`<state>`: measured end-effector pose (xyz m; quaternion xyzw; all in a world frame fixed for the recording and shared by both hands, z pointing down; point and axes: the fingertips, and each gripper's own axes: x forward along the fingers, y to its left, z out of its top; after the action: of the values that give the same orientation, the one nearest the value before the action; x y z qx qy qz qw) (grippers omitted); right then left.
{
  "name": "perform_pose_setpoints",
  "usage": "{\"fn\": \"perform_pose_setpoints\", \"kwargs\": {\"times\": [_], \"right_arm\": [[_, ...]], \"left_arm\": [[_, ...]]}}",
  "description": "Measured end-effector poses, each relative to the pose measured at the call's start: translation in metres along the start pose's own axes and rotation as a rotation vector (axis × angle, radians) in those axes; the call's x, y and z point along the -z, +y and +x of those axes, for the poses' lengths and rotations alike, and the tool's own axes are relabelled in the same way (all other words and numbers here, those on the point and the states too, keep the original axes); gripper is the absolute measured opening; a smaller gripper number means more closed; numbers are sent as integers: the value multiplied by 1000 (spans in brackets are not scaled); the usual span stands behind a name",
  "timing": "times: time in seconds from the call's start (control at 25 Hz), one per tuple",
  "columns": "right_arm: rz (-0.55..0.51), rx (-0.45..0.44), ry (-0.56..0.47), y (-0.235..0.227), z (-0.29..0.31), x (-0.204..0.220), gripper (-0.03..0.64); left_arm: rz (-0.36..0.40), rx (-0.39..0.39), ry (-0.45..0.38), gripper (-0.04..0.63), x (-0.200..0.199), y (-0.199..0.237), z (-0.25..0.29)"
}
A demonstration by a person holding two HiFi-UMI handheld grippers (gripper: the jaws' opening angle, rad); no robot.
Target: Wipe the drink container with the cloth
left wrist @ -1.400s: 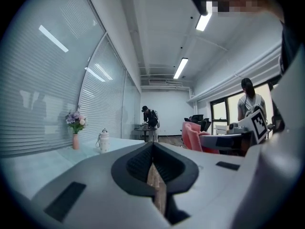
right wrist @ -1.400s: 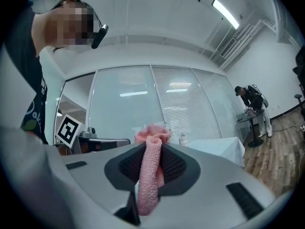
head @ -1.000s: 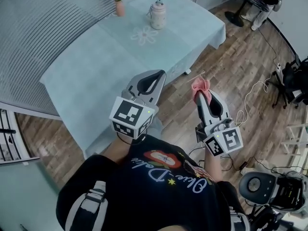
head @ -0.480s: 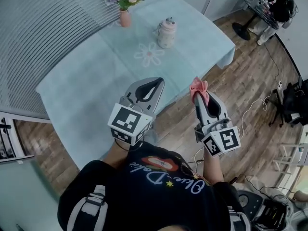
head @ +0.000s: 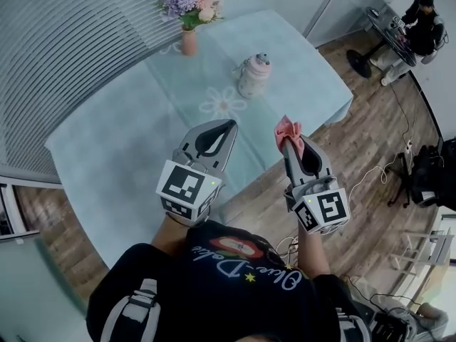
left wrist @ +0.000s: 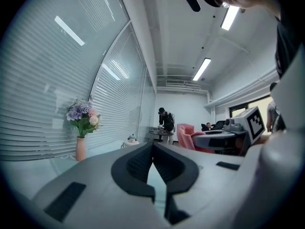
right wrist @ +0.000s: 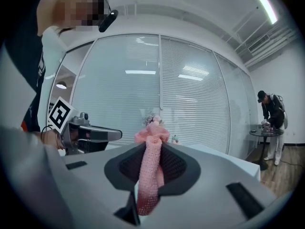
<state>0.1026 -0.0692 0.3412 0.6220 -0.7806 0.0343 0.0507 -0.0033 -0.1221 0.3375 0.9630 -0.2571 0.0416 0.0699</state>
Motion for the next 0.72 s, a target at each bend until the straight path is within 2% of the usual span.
{"fn": "perform_pose_setpoints", "kwargs": {"times": [0.48, 0.72], "right_arm": [[-54, -12, 89, -17, 56, 18, 63], [-72, -56, 91, -32, 82, 13, 63]], "left_arm": [[-49, -48, 27, 5, 18, 36, 22], [-41, -139, 30, 5, 14, 46, 27]]}}
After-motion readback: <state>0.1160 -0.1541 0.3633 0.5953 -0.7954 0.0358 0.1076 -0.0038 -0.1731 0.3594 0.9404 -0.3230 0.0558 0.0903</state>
